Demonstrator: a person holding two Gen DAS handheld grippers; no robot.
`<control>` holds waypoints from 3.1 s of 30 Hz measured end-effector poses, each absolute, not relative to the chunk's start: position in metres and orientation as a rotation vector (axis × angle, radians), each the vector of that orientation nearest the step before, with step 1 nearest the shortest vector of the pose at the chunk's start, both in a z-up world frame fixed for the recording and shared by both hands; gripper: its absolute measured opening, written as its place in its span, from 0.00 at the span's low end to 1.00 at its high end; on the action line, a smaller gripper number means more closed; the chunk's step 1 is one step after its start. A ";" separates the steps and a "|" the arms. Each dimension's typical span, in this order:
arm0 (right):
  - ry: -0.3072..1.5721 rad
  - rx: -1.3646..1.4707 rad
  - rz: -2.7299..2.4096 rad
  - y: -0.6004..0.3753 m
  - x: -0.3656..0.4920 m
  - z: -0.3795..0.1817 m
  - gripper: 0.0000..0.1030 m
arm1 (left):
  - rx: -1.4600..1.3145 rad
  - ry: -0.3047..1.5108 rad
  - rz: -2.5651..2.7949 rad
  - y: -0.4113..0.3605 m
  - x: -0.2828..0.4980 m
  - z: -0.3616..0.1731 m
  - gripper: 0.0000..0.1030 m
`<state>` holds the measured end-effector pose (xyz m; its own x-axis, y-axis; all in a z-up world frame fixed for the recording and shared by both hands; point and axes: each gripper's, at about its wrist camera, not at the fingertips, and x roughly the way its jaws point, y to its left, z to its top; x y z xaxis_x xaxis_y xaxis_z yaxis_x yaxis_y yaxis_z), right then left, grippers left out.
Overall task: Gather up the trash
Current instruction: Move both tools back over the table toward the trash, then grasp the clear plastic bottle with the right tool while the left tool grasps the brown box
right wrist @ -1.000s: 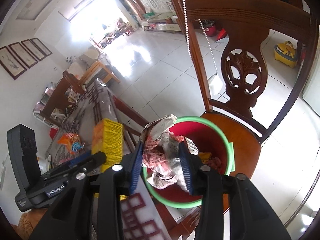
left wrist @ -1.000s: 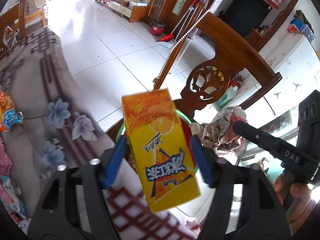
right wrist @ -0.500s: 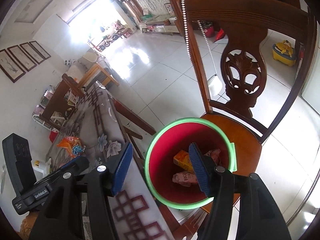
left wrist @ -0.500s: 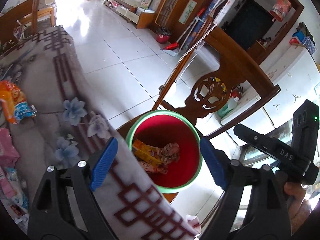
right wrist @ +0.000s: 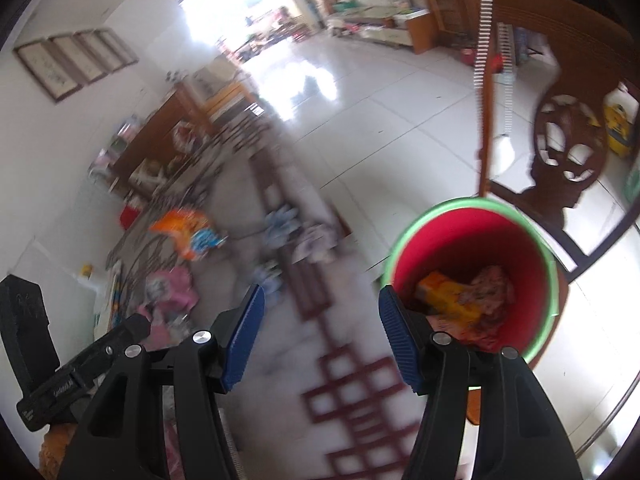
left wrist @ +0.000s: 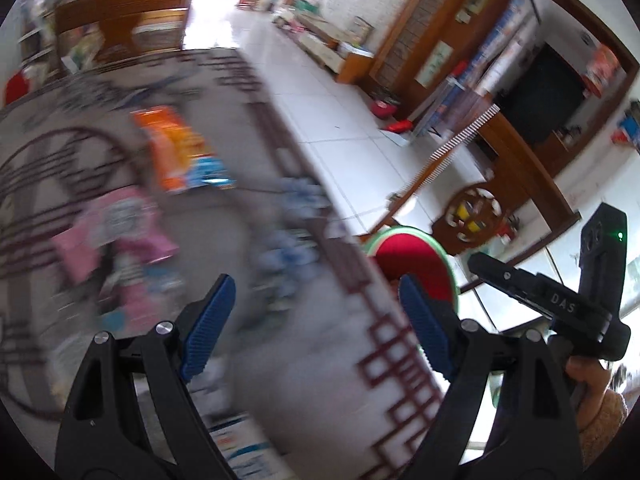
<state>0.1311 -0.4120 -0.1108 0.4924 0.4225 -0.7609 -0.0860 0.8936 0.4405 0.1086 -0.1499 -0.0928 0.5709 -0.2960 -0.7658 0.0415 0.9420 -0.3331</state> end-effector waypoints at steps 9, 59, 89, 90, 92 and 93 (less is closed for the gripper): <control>1.065 0.243 0.486 -0.296 0.105 -0.106 0.57 | -0.387 0.954 0.035 -0.011 0.048 -0.108 0.79; 0.993 0.074 0.633 -0.133 0.070 -0.102 0.46 | -0.341 1.009 -0.031 0.090 0.007 -0.125 0.79; 1.006 0.181 0.538 -0.189 0.056 -0.106 0.47 | -0.050 1.280 -0.194 0.013 0.046 -0.198 0.79; 1.005 0.179 0.537 -0.188 0.055 -0.106 0.47 | -0.058 1.274 -0.199 0.012 0.046 -0.197 0.79; 1.003 0.176 0.535 -0.188 0.054 -0.105 0.47 | -0.062 1.271 -0.202 0.010 0.046 -0.196 0.79; 1.003 0.176 0.536 -0.188 0.054 -0.105 0.47 | -0.061 1.273 -0.203 0.009 0.047 -0.197 0.79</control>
<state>0.0539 -0.1882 -0.1053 0.4221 0.5041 -0.7535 -0.3461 0.8578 0.3800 0.0470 0.0087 -0.1970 0.2779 -0.1851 -0.9426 0.1175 0.9804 -0.1579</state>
